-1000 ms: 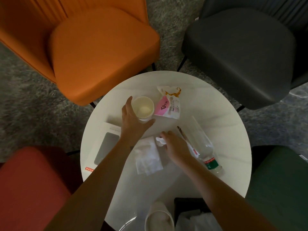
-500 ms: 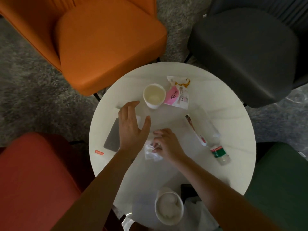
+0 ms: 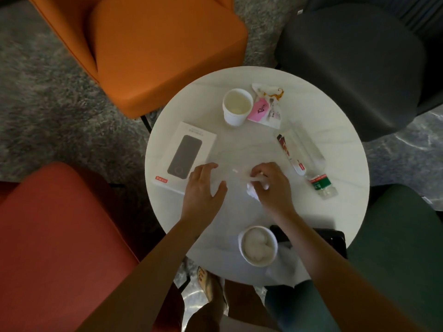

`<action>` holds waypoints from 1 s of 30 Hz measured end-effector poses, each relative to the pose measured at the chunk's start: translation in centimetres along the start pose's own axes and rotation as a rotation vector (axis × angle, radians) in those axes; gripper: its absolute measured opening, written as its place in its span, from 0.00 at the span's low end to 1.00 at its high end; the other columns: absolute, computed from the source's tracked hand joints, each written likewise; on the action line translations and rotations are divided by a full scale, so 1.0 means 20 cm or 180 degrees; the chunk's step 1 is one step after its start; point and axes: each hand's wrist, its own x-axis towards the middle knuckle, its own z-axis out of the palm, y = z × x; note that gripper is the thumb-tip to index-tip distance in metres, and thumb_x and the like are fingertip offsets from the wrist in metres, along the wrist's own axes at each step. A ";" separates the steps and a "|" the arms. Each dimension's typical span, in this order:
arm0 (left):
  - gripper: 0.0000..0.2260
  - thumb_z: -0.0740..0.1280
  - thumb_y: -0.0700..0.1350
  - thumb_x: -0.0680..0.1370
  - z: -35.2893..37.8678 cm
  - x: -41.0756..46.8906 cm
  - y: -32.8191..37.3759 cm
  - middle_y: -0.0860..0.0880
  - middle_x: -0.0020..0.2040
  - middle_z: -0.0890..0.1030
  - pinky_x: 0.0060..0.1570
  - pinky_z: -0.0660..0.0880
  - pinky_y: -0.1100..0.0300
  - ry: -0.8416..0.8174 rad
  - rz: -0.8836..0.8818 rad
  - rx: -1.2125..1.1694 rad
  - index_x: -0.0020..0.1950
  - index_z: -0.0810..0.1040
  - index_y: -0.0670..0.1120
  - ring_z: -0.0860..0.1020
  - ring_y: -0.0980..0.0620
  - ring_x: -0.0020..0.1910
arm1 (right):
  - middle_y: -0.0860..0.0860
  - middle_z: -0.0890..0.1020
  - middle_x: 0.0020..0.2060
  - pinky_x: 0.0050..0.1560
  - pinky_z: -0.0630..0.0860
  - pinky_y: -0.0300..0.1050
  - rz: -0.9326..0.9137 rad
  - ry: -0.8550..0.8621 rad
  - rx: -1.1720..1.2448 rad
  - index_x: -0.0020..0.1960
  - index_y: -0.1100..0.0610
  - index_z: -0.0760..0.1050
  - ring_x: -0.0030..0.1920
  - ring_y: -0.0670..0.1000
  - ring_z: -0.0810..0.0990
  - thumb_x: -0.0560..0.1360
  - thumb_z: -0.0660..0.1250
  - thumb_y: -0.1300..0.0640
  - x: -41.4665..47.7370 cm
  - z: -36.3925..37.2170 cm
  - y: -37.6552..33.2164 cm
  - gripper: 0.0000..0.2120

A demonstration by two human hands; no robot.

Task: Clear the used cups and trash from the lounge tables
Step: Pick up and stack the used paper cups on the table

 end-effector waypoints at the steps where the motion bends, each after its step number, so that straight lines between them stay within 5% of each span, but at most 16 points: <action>1: 0.17 0.65 0.44 0.76 0.00 -0.02 0.00 0.45 0.61 0.73 0.60 0.68 0.56 -0.0012 -0.0015 -0.0034 0.64 0.69 0.44 0.71 0.48 0.60 | 0.53 0.76 0.41 0.40 0.65 0.30 -0.0062 0.0103 0.0183 0.40 0.61 0.75 0.41 0.47 0.73 0.68 0.65 0.70 -0.03 -0.03 -0.03 0.06; 5: 0.16 0.65 0.40 0.75 0.01 -0.08 -0.02 0.45 0.59 0.75 0.55 0.68 0.60 -0.0078 0.0080 -0.0146 0.62 0.71 0.43 0.73 0.47 0.57 | 0.50 0.74 0.41 0.42 0.68 0.27 -0.0502 0.0342 0.0570 0.36 0.61 0.73 0.42 0.42 0.71 0.61 0.62 0.71 -0.22 -0.13 -0.10 0.08; 10: 0.16 0.65 0.37 0.74 0.08 -0.25 -0.04 0.47 0.59 0.75 0.51 0.70 0.61 -0.0480 -0.0092 -0.0180 0.61 0.71 0.45 0.72 0.54 0.52 | 0.56 0.75 0.43 0.37 0.71 0.32 -0.0784 0.0184 0.0203 0.38 0.60 0.73 0.41 0.51 0.77 0.60 0.66 0.71 -0.52 -0.15 -0.06 0.09; 15: 0.17 0.64 0.35 0.73 0.13 -0.35 -0.03 0.46 0.60 0.74 0.52 0.71 0.60 -0.0738 -0.0228 -0.0212 0.61 0.71 0.45 0.73 0.52 0.53 | 0.59 0.78 0.48 0.50 0.76 0.43 -0.1131 -0.0305 -0.0470 0.47 0.55 0.71 0.48 0.57 0.79 0.63 0.74 0.66 -0.70 -0.11 0.01 0.17; 18: 0.19 0.62 0.32 0.71 0.14 -0.37 -0.04 0.47 0.59 0.74 0.50 0.70 0.62 -0.0767 -0.0202 -0.0198 0.61 0.71 0.45 0.72 0.55 0.51 | 0.51 0.80 0.51 0.65 0.66 0.51 -0.1318 -0.0364 -0.0970 0.50 0.53 0.74 0.57 0.52 0.77 0.70 0.66 0.53 -0.71 -0.11 0.03 0.10; 21: 0.23 0.59 0.28 0.69 0.14 -0.39 -0.05 0.48 0.59 0.74 0.49 0.69 0.63 -0.0865 -0.0232 -0.0217 0.61 0.71 0.46 0.71 0.55 0.52 | 0.49 0.79 0.57 0.70 0.58 0.56 -0.1200 -0.0676 -0.1368 0.57 0.53 0.74 0.61 0.50 0.75 0.70 0.64 0.47 -0.74 -0.09 0.05 0.18; 24: 0.26 0.60 0.28 0.67 0.14 -0.40 -0.06 0.50 0.58 0.73 0.48 0.67 0.67 -0.1032 -0.0170 -0.0174 0.62 0.70 0.48 0.71 0.57 0.53 | 0.51 0.80 0.56 0.69 0.57 0.61 -0.1145 -0.0641 -0.1633 0.59 0.56 0.75 0.60 0.52 0.77 0.64 0.73 0.54 -0.73 -0.05 0.06 0.24; 30: 0.27 0.62 0.29 0.67 0.15 -0.39 -0.02 0.50 0.58 0.73 0.47 0.67 0.67 -0.1246 -0.0057 -0.0209 0.63 0.70 0.48 0.71 0.56 0.54 | 0.51 0.84 0.47 0.61 0.69 0.60 -0.1205 -0.0334 -0.1590 0.47 0.55 0.81 0.52 0.52 0.81 0.59 0.77 0.61 -0.68 0.00 0.06 0.17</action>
